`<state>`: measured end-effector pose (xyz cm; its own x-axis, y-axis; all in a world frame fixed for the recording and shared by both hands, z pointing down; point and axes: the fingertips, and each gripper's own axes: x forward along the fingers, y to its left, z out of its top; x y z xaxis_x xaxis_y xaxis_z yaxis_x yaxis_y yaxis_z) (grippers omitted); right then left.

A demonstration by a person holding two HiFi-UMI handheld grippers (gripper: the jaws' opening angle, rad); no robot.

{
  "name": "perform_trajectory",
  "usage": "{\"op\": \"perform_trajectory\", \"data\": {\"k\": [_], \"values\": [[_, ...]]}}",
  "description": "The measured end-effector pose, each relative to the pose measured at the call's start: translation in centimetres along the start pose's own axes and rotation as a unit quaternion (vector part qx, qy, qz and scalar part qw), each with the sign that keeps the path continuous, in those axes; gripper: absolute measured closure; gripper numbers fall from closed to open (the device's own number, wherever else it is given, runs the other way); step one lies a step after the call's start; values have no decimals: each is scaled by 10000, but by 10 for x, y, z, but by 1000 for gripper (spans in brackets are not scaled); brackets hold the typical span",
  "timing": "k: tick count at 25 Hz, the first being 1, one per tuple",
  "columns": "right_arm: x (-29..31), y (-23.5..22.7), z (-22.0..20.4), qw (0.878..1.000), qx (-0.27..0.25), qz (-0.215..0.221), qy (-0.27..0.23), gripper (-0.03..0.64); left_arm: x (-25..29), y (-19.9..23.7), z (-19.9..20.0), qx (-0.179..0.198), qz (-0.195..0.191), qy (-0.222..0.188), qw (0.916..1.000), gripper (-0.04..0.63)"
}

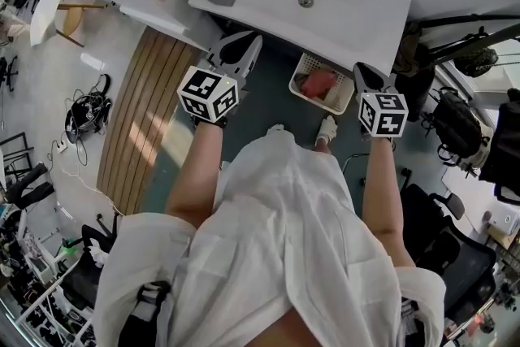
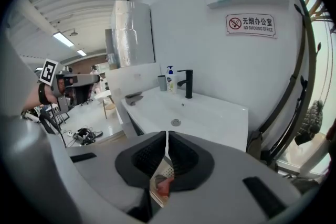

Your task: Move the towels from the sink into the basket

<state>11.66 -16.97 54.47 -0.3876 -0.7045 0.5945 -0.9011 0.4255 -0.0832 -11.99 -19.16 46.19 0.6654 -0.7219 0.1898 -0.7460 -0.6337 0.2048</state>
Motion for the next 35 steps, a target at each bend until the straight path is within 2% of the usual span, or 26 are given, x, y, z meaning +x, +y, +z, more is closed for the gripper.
{"op": "perform_trajectory", "data": {"k": [5,10,23,28,35], "values": [[-21,-19,22,9986,172,-233,-451,581,2,1,9,80,-15,-66,9999,580],[-53,-34,52,9922,174,-567,-1097,581,-2,3,23,184,13,-155,9997,580],[-155,-53,103,9603,143,-1263,-2485,583,-20,0,72,476,19,-632,9969,580],[-177,-49,113,9522,184,-1275,-2771,583,-28,2,78,467,50,-674,9966,580],[-181,-39,121,9494,209,-1224,-2883,589,-27,-4,93,594,-60,-779,9952,580]]}}
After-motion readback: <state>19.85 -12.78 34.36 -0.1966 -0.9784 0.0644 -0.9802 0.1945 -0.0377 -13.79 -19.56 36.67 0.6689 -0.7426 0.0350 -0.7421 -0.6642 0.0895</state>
